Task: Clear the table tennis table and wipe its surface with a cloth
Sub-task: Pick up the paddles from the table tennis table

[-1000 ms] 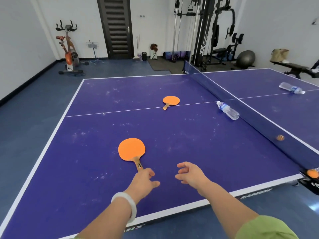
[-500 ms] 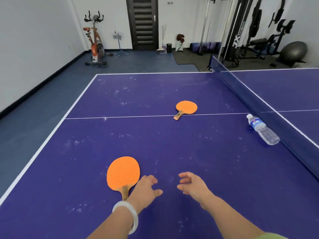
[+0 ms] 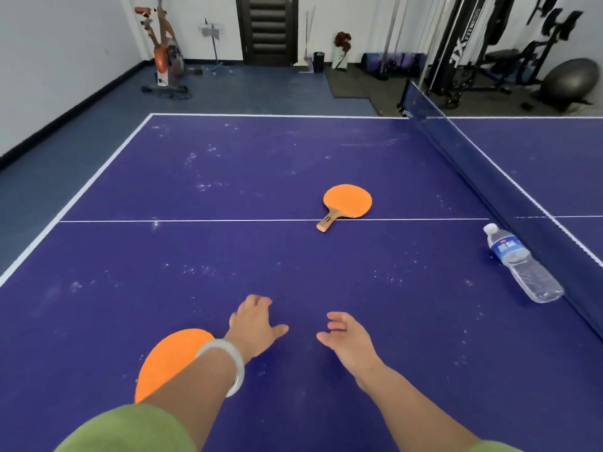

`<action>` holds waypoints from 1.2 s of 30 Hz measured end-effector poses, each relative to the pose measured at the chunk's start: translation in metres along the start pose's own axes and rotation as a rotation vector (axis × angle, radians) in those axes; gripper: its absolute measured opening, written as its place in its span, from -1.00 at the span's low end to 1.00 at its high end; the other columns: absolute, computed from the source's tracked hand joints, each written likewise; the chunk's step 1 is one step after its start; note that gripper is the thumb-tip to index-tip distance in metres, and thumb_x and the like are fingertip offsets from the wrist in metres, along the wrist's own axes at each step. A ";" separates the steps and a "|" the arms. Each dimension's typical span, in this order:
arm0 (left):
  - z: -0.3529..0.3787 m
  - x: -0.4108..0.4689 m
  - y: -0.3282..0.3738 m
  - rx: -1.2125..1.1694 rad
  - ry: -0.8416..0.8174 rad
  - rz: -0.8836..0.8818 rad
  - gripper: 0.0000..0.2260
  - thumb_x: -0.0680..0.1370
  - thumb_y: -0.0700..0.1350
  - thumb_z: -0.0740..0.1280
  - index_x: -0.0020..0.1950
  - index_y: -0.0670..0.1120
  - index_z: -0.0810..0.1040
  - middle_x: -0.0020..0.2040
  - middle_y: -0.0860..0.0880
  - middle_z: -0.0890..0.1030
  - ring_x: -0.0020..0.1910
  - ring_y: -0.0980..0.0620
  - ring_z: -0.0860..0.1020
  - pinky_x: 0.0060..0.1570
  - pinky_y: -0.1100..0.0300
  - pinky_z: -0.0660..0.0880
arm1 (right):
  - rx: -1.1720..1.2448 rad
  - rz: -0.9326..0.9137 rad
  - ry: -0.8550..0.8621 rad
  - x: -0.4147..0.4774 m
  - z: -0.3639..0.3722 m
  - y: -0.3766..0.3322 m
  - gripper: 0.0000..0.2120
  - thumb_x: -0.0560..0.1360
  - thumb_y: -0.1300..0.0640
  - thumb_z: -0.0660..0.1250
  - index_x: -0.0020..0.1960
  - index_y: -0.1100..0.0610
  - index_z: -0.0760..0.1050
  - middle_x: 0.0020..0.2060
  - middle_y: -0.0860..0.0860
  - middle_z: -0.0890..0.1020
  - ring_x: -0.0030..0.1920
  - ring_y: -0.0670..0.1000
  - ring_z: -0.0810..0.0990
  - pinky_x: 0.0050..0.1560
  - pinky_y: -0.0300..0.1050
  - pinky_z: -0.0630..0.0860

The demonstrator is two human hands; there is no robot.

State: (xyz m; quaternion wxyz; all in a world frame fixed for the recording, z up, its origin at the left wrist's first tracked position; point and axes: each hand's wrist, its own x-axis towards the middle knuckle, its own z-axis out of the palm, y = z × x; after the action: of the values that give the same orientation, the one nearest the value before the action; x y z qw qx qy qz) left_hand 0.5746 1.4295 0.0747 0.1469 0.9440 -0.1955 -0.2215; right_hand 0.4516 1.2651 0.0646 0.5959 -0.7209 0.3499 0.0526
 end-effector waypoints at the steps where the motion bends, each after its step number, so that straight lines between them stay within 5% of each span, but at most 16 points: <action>1: 0.001 0.015 -0.001 0.031 -0.001 -0.002 -0.32 0.55 0.22 0.30 0.55 -0.05 0.18 0.52 -0.05 0.17 0.51 -0.06 0.19 0.46 -0.01 0.19 | -0.005 -0.013 0.019 0.010 -0.001 0.000 -0.59 0.50 0.09 0.45 0.29 -0.08 0.43 0.15 -0.16 0.52 0.15 -0.15 0.51 0.01 -0.29 0.40; 5: 0.005 0.068 -0.010 0.145 -0.012 -0.029 -0.17 0.52 0.33 0.25 0.61 -0.05 -0.03 0.61 -0.09 -0.06 0.59 -0.11 -0.12 0.53 -0.07 -0.01 | -0.029 -0.045 0.075 0.051 0.001 -0.006 -0.56 0.50 0.06 0.46 0.33 -0.05 0.42 0.19 -0.17 0.48 0.19 -0.16 0.47 0.04 -0.31 0.39; 10: 0.006 0.124 -0.010 0.201 -0.054 -0.014 -0.07 0.47 0.46 0.15 0.61 0.01 -0.20 0.61 -0.08 -0.22 0.57 -0.16 -0.24 0.53 -0.12 -0.13 | -0.048 -0.068 0.169 0.113 0.002 -0.030 -0.45 0.48 -0.02 0.48 0.39 0.00 0.37 0.25 -0.12 0.43 0.22 -0.13 0.43 0.12 -0.22 0.40; 17: 0.035 0.148 -0.015 0.296 -0.038 -0.045 0.02 0.33 0.61 -0.09 0.50 0.04 -0.49 0.48 -0.07 -0.52 0.49 -0.18 -0.45 0.46 -0.19 -0.33 | -0.161 -0.167 0.355 0.212 0.006 -0.070 -0.16 0.44 -0.19 0.46 0.57 -0.04 0.13 0.55 -0.06 0.18 0.55 0.04 0.13 0.48 0.05 0.24; 24: 0.031 0.155 -0.012 0.338 -0.109 -0.050 0.14 -0.06 0.62 -0.51 0.38 0.02 -0.62 0.38 -0.07 -0.60 0.42 -0.17 -0.52 0.44 -0.20 -0.34 | -0.349 -0.225 0.421 0.273 0.010 -0.084 -0.31 0.50 -0.22 0.37 0.54 -0.17 0.20 0.56 -0.05 0.16 0.53 0.09 0.12 0.51 0.09 0.18; 36: 0.028 0.152 -0.011 0.322 -0.117 -0.056 0.01 0.34 0.60 -0.09 0.39 0.00 -0.58 0.50 -0.09 -0.50 0.49 -0.20 -0.46 0.45 -0.19 -0.34 | -0.594 -0.284 0.422 0.252 -0.004 -0.053 -0.41 0.58 -0.17 0.28 0.55 -0.20 0.17 0.54 -0.12 0.24 0.51 0.01 0.15 0.48 0.00 0.12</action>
State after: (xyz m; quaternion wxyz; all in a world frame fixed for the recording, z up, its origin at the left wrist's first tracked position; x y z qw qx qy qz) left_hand 0.6904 1.3679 -0.0079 -0.0244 0.9459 -0.2101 -0.2460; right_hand 0.6694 1.1519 -0.0148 0.2774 -0.8983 0.3311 -0.0807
